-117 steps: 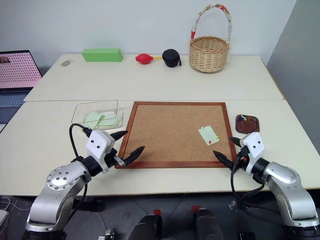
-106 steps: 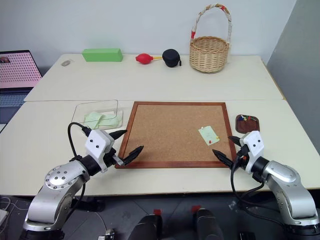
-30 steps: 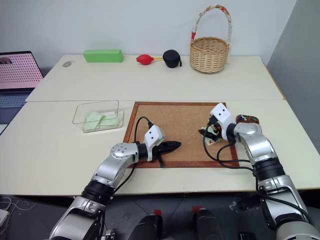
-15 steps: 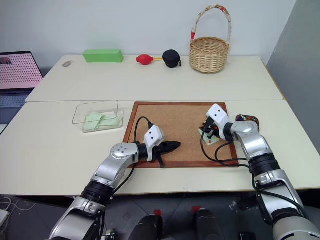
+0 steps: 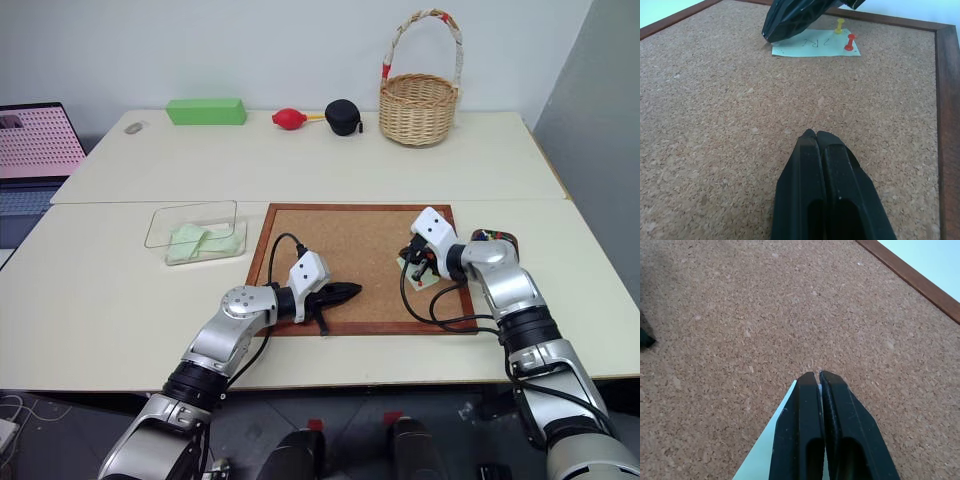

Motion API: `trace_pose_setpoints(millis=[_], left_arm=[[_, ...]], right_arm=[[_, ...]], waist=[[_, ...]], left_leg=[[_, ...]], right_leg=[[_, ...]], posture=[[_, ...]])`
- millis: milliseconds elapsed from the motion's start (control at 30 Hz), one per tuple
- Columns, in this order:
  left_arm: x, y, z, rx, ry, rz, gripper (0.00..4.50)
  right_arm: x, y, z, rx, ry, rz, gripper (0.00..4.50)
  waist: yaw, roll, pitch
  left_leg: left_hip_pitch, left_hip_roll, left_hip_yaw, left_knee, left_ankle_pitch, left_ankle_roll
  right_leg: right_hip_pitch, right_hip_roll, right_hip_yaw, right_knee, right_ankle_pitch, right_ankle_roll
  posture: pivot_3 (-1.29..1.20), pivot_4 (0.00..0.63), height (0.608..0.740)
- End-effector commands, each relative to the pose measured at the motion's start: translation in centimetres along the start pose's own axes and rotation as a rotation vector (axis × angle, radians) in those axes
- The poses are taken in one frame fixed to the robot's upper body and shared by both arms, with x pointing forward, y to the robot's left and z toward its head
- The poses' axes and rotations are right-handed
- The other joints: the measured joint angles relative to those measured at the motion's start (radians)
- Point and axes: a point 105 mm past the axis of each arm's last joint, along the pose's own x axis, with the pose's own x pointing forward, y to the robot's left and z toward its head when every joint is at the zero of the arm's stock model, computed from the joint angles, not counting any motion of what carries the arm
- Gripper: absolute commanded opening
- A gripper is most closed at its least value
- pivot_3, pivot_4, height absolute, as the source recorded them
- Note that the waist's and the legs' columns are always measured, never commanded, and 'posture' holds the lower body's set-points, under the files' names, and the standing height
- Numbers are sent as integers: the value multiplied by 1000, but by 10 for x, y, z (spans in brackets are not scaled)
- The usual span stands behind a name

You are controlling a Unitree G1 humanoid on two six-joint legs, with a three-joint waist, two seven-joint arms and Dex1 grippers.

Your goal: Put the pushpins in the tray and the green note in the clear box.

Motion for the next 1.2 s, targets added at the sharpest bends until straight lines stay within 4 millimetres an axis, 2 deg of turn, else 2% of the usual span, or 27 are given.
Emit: trace_pose_setpoints(millis=[33,333,500,600,800,967,1133,1167,1200], left_arm=[[-2,-2,-24,-37,102,4,0],[-2,-4,-25,-35,113,1,0],[-1,-6,-26,-36,113,0,0],[-1,-6,-27,-36,114,0,0],[-2,-7,-29,-31,119,-6,0],[1,-6,-27,-24,115,-7,0],[1,-6,-27,-19,115,-5,0],[0,-6,-28,-19,116,-3,0],[0,-6,-29,-19,117,-2,0]], right_arm=[[-12,-5,24,-22,-88,-18,79],[-26,-9,32,-2,-115,-45,79],[-50,-19,29,47,-117,-100,79],[-69,-28,18,49,-83,-152,79],[-100,-56,-26,-35,112,-335,79],[-107,-71,-46,-78,204,-414,79],[-108,-80,-54,-92,239,-447,79],[-107,-81,-54,-90,241,-451,274],[-107,-82,-55,-88,241,-452,274]], waist=[[0,0,0],[0,0,0],[2,0,0],[2,0,0],[0,1,-1],[0,1,-1],[0,1,-1],[0,1,-1],[0,1,-1]], left_leg=[[0,0,0,0,0,0],[0,0,0,0,0,0],[0,0,0,0,0,0],[0,0,0,0,0,0],[0,0,1,0,0,0],[0,0,1,0,0,0],[0,0,1,0,0,0],[0,0,1,0,0,0],[0,0,1,0,0,0]], right_leg=[[0,0,0,0,0,0],[0,0,0,1,0,0],[0,0,0,0,0,0],[0,0,0,-1,0,0],[0,0,1,0,0,0],[0,0,1,0,0,0],[0,0,1,0,0,0],[0,0,1,0,0,0],[0,0,1,0,0,0]], posture=[[0,150,740],[0,150,740],[0,150,740],[0,150,740],[0,150,740],[0,150,740],[0,150,740],[0,150,740],[0,150,740]])
